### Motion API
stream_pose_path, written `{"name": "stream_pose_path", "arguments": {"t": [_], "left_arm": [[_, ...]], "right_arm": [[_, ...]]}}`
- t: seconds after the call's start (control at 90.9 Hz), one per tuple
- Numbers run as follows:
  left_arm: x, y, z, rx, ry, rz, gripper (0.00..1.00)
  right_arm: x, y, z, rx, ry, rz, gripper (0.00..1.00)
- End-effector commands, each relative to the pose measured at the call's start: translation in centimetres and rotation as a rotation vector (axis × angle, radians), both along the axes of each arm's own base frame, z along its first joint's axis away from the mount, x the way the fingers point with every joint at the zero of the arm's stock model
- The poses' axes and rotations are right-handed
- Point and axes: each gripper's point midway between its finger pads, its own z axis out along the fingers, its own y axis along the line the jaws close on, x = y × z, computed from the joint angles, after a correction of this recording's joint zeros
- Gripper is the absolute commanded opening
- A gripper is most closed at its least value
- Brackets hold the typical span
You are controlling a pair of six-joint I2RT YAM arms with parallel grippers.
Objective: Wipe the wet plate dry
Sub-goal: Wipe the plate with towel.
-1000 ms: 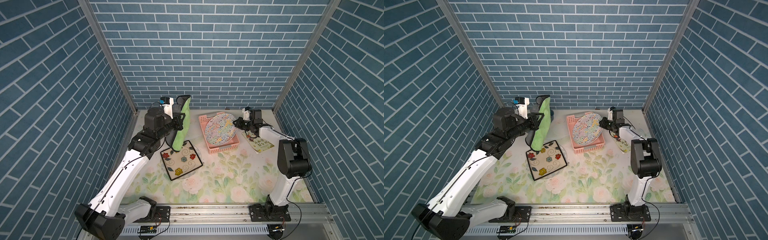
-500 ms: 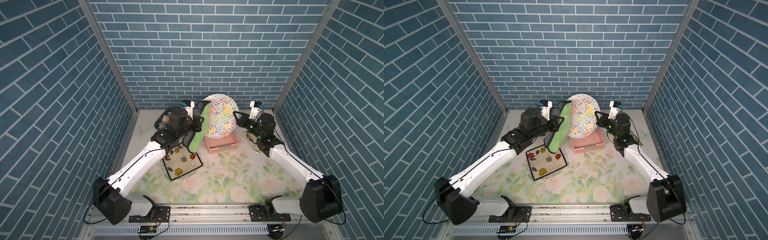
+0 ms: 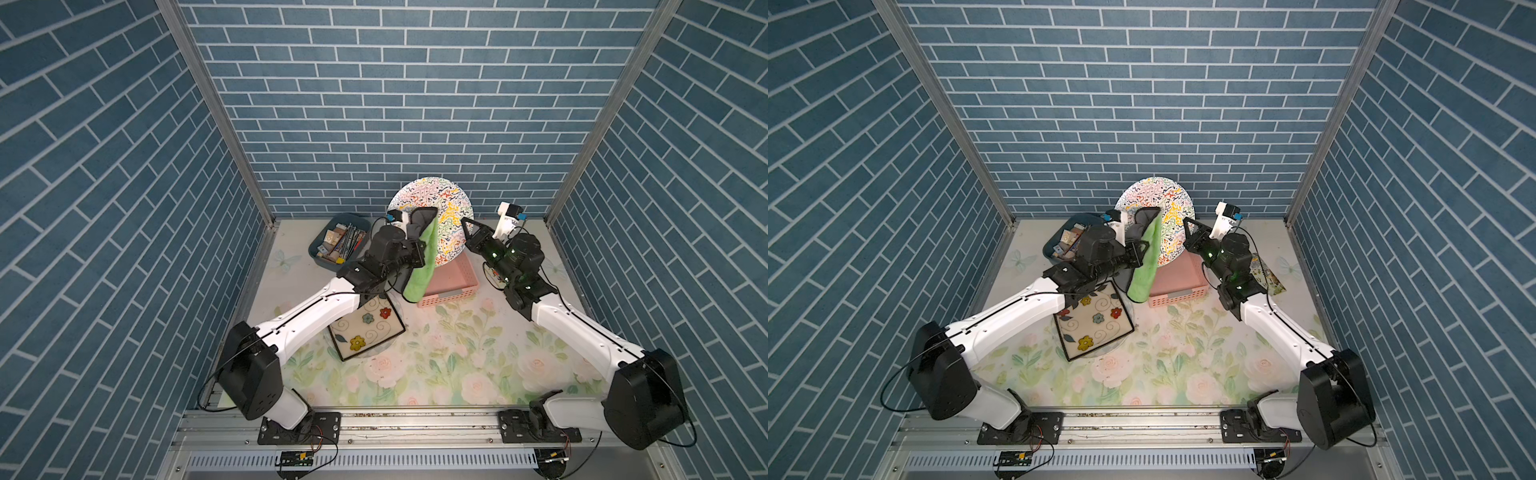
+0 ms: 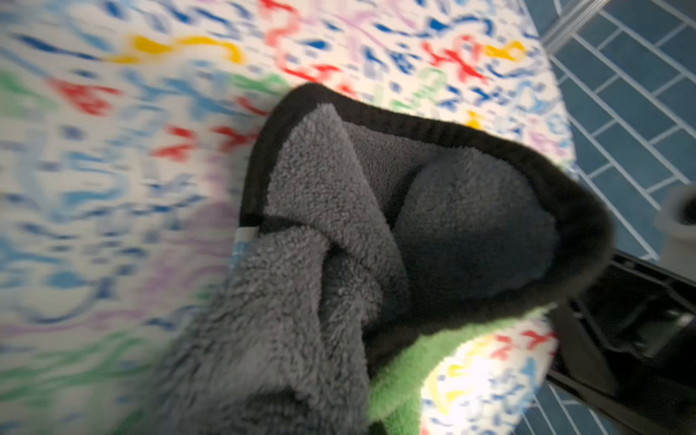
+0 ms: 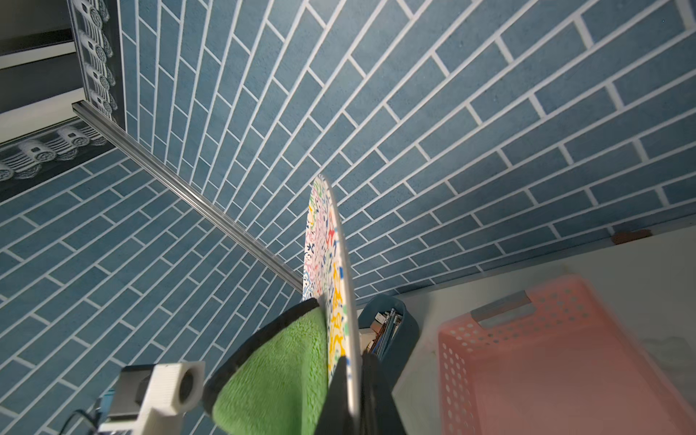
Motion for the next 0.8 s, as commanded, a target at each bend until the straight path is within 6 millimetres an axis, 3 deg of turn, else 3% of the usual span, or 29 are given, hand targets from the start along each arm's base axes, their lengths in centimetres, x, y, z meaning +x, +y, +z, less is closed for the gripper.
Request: {"name": "stream_pose_path", "arguments": {"t": [0.0,0.077,0.143,0.198,0.253,0.352,0.385,0.451,0.517,0.638,0.682,0.726,0.792], "left_arm": [[-1.3,-4.2,-2.8,0.006,0.076,-0.121,0.0],[0.6,-1.8,-2.9,0.018,0.097,-0.024,0.0],[2.5,2.1,-2.9,0.016,0.117,0.095,0.0],[3.2,4.2,-2.3,-0.011,0.106,0.145,0.0],[2.8,3.9,-1.6,-0.028,0.075,0.111,0.0],[0.8,-1.4,-0.3,-0.047,0.048,-0.087,0.0],[0.1,-3.2,-0.7,-0.018,0.054,-0.131,0.0],[0.2,-4.5,-0.1,0.01,0.045,-0.145,0.0],[2.0,-2.3,0.4,0.003,0.048,-0.061,0.0],[6.6,6.2,1.2,-0.071,0.086,0.173,0.0],[7.1,7.8,1.7,-0.073,0.069,0.216,0.0],[7.2,7.9,2.3,-0.057,0.044,0.216,0.0],[6.5,4.7,3.0,-0.05,0.027,0.106,0.0]], "right_arm": [[-5.1,2.3,11.2,0.421,-0.157,0.249,0.0],[-5.0,1.2,11.8,0.432,-0.165,0.228,0.0],[-4.8,-0.1,11.8,0.421,-0.157,0.197,0.0],[-4.7,-1.0,11.6,0.413,-0.155,0.172,0.0],[-4.7,-1.2,11.4,0.404,-0.152,0.163,0.0],[-5.3,0.8,11.7,0.401,-0.162,0.228,0.0],[-5.6,1.6,12.0,0.404,-0.175,0.256,0.0],[-6.3,2.9,12.7,0.408,-0.197,0.311,0.0],[-6.8,3.1,13.1,0.413,-0.219,0.33,0.0],[-7.6,2.6,13.2,0.37,-0.244,0.317,0.0],[-7.8,2.7,12.7,0.354,-0.238,0.319,0.0],[-8.2,3.0,12.4,0.344,-0.239,0.334,0.0],[-8.7,4.2,12.1,0.318,-0.246,0.368,0.0]]}}
